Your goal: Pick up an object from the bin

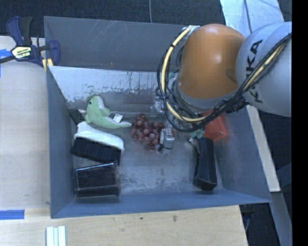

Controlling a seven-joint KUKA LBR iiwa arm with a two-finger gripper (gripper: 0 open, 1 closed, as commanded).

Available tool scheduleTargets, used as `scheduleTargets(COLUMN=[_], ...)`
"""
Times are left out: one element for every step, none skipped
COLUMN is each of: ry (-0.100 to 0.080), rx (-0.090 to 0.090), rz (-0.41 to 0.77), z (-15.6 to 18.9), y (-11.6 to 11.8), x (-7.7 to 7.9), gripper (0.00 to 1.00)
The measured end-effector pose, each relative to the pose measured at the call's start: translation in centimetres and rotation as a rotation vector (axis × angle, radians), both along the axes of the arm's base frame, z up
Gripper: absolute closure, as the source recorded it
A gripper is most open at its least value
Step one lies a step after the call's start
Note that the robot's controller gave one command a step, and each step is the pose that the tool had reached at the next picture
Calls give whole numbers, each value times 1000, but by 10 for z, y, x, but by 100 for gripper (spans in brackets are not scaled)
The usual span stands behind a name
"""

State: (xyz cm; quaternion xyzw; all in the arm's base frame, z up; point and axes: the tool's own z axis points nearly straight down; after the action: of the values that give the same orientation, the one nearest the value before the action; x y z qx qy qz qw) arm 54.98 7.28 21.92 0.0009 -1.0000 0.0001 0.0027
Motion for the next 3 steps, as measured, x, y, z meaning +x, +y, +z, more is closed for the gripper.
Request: scheduleTargets(ry=[-3,-10,-7], rx=[0,0,2], rz=[0,82,240], z=[2,-1,-31], y=[0,8,14], x=[0,9,14], gripper=[0,0,0])
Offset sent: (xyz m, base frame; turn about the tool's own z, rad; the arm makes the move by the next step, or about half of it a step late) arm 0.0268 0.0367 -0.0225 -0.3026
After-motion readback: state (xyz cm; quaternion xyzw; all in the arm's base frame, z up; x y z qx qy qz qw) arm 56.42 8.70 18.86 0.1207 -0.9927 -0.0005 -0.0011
